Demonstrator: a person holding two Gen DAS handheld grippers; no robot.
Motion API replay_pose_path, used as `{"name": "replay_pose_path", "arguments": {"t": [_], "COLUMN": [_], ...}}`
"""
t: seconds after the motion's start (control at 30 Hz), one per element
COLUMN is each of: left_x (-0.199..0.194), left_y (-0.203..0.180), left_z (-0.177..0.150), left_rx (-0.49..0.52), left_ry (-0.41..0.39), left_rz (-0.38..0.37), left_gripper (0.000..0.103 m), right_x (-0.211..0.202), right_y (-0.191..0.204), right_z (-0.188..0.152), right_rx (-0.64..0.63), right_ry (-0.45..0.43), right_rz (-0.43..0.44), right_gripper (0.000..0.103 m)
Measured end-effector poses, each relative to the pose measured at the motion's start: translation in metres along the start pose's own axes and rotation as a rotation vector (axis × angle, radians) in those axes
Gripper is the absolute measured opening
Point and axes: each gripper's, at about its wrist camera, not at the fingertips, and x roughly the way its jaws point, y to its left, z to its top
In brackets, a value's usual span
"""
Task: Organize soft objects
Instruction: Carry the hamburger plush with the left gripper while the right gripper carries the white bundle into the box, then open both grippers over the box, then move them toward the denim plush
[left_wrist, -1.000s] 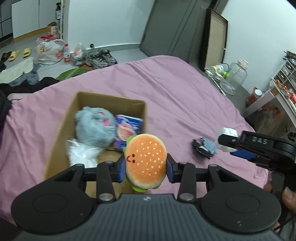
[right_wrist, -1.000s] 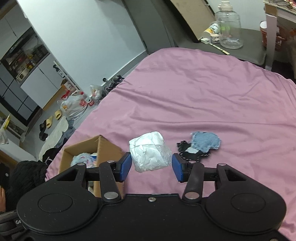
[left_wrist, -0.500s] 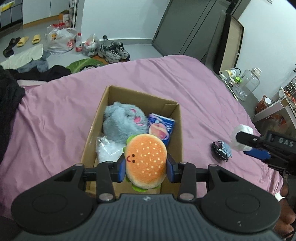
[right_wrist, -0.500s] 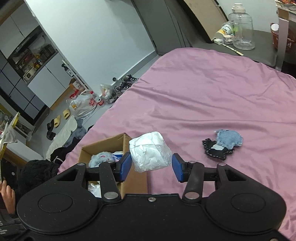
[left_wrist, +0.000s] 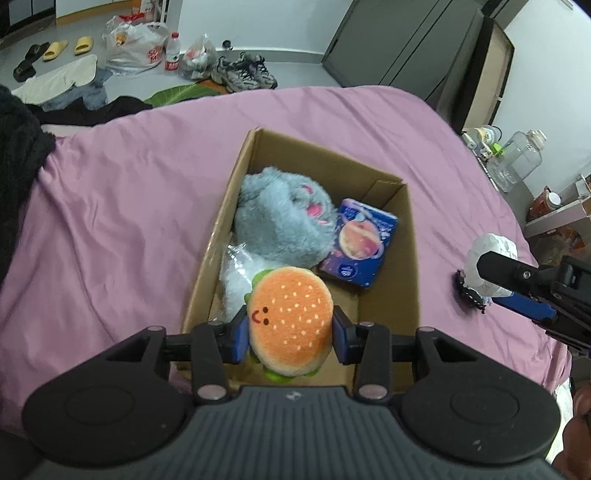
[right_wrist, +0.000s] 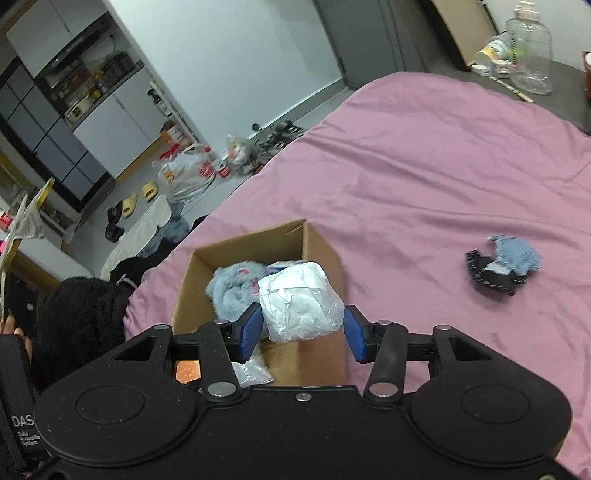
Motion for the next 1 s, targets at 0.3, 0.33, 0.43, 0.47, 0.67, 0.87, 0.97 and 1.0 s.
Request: {"name": "replay_pose_path", "arguments": {"t": [0.3,0.33,0.43,0.47,0.67,0.87,0.97,1.0], "left_x": [0.007,0.007,0.006,0.005,-0.001,-0.005,-0.006,-0.007], "left_y": [0.013,0.013,0.011,0.011,0.016,0.012,0.006,0.003], "left_z": [0.003,0.003,0.003,0.003,0.007,0.009,0.008,0.007], "left_rx": [-0.030,-0.030,-0.023,-0.022,-0.035,-0.032,-0.020,-0.014], "left_ry": [0.010,0.011,0.010,0.010,-0.014,-0.027,-0.030,-0.032], "left_rz": [0.026,0.023,0.014,0.014,0.014,0.022,0.021,0.022], "left_gripper": [0.050,0.052,0.057,0.058,0.058,0.058,0.058,0.058], "right_x": [0.013,0.016,0.018,0.019,0.011,-0.003,-0.012,-0.014], "right_y": [0.023,0.026,0.029,0.029,0.021,-0.002,-0.015,-0.020], "right_z": [-0.006,-0.007,-0.007,-0.007,-0.003,0.006,0.012,0.013], "right_rx": [-0.052,-0.057,-0.061,-0.060,-0.030,0.005,-0.006,-0.005], "right_ry": [0.038,0.044,0.057,0.062,0.039,0.013,0.003,0.001], "right_rz": [0.023,0.021,0.022,0.027,0.019,-0.004,-0.027,-0.036], "right_gripper": [0.048,0.048,0.050,0.051,0.063,0.067,0.069,0.069]}}
